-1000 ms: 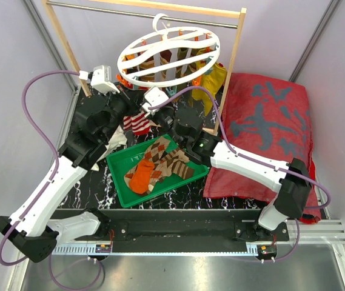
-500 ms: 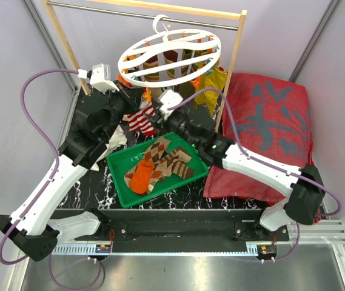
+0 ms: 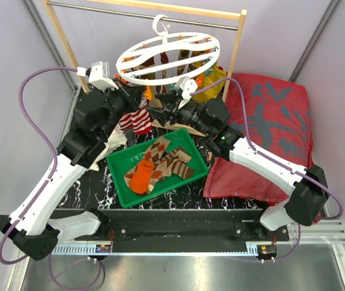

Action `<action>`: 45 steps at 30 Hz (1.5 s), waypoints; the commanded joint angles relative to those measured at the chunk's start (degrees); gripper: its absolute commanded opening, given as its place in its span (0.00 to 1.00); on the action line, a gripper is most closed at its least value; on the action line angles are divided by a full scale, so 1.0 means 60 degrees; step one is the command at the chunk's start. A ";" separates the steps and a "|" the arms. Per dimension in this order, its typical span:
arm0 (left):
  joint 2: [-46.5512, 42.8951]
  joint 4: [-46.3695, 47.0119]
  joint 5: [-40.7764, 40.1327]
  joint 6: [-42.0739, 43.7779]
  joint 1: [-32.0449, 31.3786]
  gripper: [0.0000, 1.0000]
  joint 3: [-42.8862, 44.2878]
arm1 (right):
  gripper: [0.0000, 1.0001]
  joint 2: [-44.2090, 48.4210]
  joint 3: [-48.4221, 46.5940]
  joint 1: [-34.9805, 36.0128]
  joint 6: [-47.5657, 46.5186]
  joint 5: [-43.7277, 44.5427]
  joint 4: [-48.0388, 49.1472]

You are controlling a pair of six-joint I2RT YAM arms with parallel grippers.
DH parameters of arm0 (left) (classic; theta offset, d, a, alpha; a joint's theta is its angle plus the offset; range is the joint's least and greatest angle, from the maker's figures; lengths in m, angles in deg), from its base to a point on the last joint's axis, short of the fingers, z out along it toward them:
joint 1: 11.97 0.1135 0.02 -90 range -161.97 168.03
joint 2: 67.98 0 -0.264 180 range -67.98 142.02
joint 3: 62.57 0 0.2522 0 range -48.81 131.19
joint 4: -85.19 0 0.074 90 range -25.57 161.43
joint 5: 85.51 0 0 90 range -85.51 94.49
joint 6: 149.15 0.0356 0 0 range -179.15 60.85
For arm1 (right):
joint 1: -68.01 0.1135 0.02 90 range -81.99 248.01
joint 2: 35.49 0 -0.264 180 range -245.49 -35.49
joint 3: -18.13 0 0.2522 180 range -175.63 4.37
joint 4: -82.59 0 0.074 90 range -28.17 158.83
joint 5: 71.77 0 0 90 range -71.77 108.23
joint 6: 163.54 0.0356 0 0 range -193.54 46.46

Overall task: Clip the socks to the hanger
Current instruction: Open the clamp at the hanger.

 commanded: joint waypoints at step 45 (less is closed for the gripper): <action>-0.0570 0.0564 0.1142 0.1714 -0.0021 0.71 -0.0065 | 0.00 -0.0391 -0.1132 -0.0111 0.0673 -0.0282 -0.0029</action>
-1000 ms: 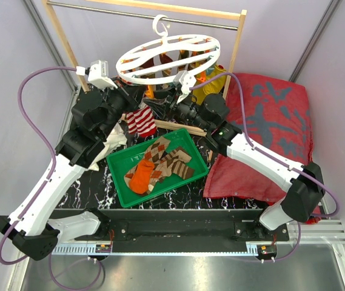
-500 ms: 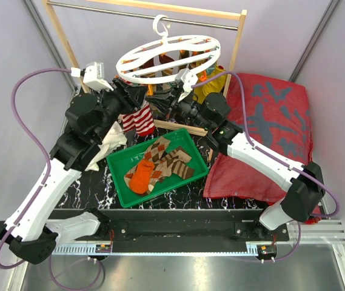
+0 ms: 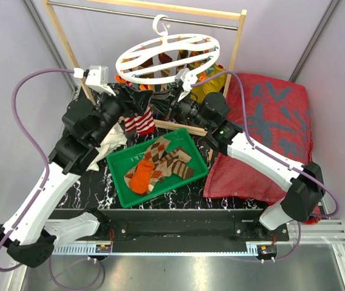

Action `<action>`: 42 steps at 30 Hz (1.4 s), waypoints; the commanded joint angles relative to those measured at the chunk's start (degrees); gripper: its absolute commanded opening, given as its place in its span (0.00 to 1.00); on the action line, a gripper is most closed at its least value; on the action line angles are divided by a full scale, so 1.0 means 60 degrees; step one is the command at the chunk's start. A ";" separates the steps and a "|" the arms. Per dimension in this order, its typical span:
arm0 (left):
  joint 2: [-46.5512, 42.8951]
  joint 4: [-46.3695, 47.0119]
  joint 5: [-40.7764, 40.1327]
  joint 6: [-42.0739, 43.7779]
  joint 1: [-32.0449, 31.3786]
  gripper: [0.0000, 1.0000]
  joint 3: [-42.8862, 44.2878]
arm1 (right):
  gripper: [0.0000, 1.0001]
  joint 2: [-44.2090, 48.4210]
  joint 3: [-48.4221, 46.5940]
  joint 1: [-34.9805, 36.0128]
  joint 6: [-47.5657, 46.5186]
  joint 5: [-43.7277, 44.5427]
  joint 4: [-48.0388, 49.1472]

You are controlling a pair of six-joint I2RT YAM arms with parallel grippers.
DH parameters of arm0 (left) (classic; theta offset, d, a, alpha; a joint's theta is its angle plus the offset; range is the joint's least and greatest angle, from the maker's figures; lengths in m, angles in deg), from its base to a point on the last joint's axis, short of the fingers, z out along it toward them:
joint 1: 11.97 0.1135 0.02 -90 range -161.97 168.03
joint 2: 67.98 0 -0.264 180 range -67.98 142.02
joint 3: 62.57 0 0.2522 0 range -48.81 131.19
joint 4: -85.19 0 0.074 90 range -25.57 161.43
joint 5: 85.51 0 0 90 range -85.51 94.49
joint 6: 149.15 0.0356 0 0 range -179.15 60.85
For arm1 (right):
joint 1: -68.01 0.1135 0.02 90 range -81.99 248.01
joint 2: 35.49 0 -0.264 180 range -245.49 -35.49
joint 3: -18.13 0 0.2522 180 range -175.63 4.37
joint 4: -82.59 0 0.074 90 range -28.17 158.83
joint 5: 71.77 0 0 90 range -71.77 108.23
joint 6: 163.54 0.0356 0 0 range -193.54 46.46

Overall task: Clip the socks to the hanger
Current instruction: Open the clamp at the hanger.

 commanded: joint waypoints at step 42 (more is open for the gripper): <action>0.1210 0.0448 -0.0911 0.1156 -0.0032 0.00 0.0239 | 0.68 0.1640 0.1579 0.0251 -0.0269 0.1166 -0.2696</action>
